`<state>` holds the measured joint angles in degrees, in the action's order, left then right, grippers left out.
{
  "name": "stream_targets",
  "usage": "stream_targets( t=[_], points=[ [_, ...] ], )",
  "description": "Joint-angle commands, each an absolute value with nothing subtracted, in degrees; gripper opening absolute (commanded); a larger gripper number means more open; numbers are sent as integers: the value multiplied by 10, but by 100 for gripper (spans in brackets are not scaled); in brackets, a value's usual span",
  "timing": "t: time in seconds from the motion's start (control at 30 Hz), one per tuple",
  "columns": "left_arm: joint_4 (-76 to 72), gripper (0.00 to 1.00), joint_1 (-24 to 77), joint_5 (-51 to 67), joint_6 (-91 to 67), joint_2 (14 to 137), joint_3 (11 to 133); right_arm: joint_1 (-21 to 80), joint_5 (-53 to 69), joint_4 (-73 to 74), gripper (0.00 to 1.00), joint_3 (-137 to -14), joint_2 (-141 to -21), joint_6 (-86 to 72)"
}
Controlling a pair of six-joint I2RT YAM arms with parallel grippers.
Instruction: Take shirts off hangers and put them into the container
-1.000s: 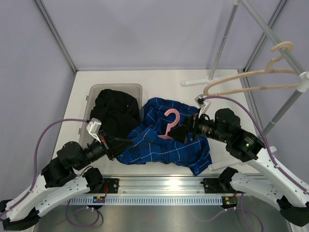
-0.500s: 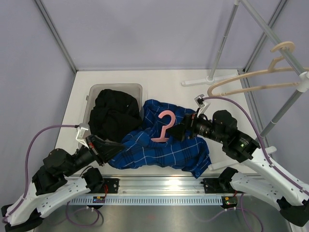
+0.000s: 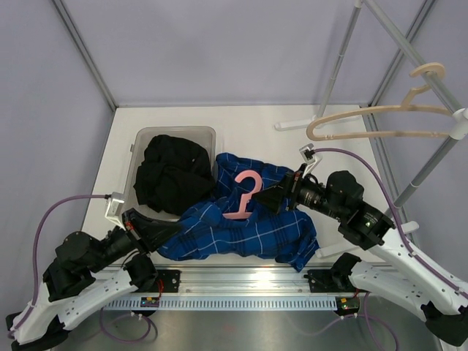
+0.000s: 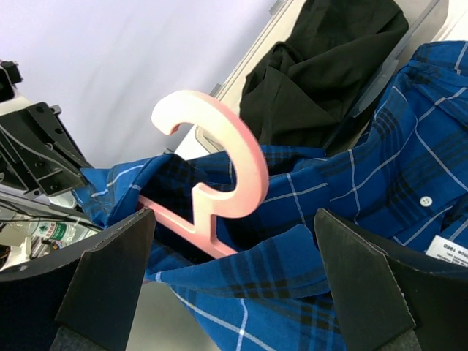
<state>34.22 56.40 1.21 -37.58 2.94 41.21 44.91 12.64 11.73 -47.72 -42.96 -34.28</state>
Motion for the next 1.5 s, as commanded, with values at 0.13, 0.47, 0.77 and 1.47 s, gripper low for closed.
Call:
stream_targets(
  t=[0.13, 0.47, 0.77, 1.47],
  points=[
    [307, 0, 567, 51, -395, 4, 452, 453, 106, 97, 100, -503, -432, -294],
    [333, 0, 566, 55, -401, 4, 475, 452, 191, 11, 94, -503, -482, -254],
    [327, 0, 566, 56, -401, 5, 465, 453, 302, -105, 67, -490, -540, -273],
    [305, 0, 566, 63, -401, 25, 473, 454, 366, -135, 66, -406, -439, -259]
  ],
)
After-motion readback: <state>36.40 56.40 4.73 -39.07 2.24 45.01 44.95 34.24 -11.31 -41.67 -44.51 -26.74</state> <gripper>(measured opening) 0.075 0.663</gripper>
